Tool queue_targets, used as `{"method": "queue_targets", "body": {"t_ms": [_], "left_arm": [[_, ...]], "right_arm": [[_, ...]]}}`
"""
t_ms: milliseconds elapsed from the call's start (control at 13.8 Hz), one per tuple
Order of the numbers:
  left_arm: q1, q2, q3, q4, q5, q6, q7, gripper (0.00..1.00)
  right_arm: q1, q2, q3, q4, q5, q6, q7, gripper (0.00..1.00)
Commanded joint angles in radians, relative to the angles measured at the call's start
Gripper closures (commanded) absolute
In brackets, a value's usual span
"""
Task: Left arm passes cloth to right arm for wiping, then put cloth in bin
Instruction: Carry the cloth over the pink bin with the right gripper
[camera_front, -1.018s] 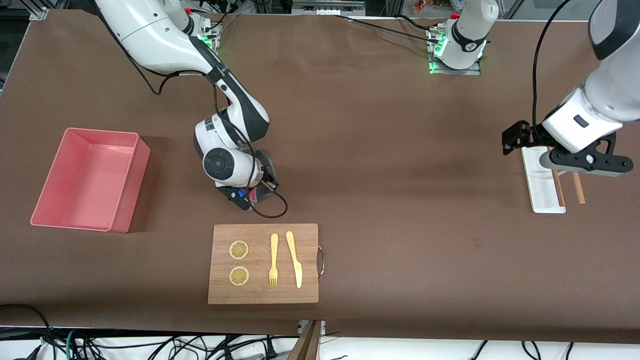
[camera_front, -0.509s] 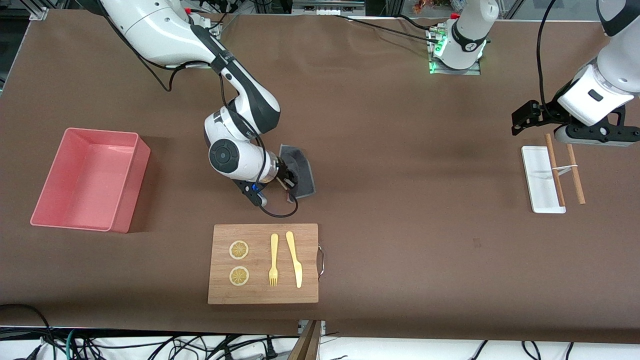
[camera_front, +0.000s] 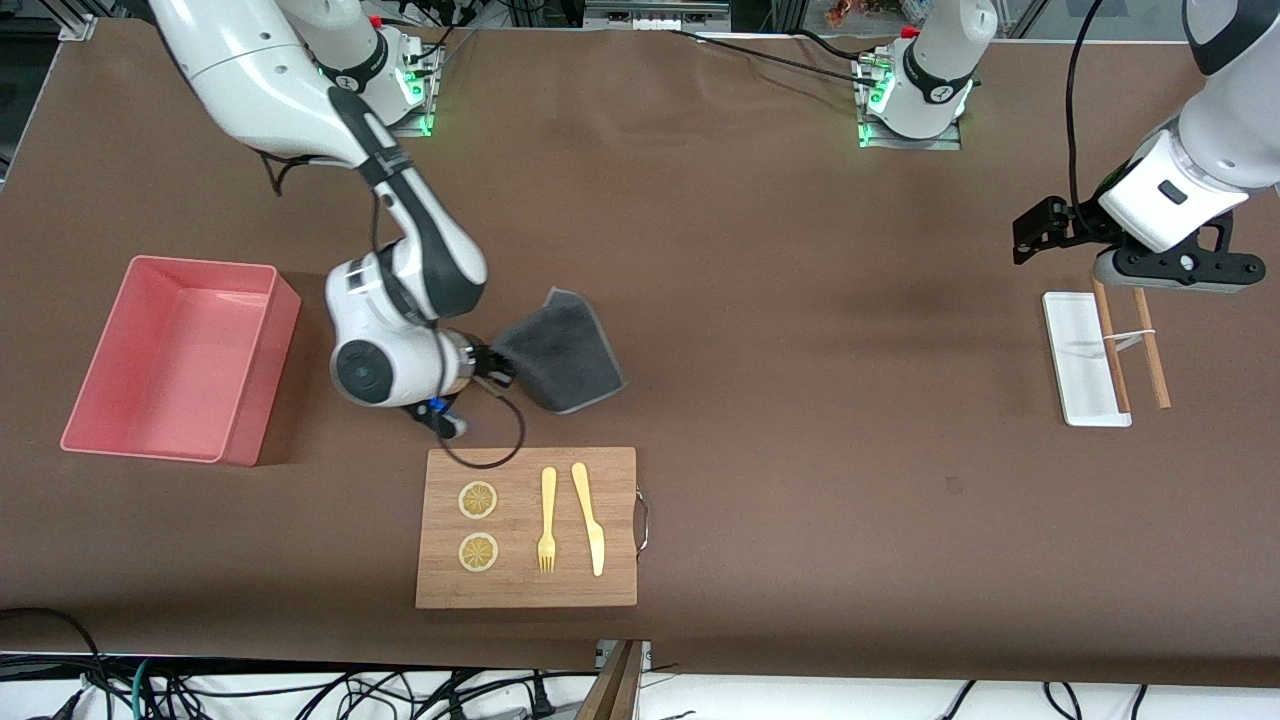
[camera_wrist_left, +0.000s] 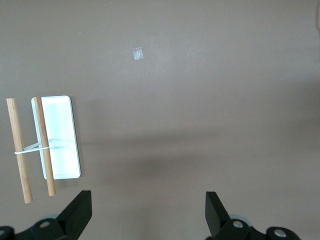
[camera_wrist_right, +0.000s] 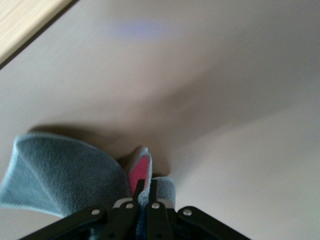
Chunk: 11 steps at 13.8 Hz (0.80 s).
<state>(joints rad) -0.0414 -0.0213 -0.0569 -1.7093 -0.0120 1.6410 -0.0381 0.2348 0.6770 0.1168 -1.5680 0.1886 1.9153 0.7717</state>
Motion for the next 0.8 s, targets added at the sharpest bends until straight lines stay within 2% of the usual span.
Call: {"method": "queue_targets", "body": {"t_ms": [0, 218, 364, 727], "left_arm": [[-0.009, 0.033, -0.029, 0.065, -0.005, -0.036, 0.0, 0.0], [-0.009, 0.078, -0.029, 0.118, 0.006, -0.035, 0.007, 0.0], [-0.009, 0.102, -0.029, 0.152, 0.006, -0.035, 0.004, 0.0], [-0.002, 0.116, -0.024, 0.154, 0.004, -0.035, 0.0, 0.0]], "right_arm": [[0.0, -0.042, -0.107, -0.007, 0.003, -0.097, -0.211, 1.0], [-0.005, -0.071, -0.222, -0.006, 0.005, -0.172, -0.452, 1.0], [-0.025, -0.117, -0.233, 0.002, 0.002, -0.232, -0.503, 1.0], [-0.058, -0.284, -0.233, 0.075, -0.124, -0.488, -0.59, 1.0]]}}
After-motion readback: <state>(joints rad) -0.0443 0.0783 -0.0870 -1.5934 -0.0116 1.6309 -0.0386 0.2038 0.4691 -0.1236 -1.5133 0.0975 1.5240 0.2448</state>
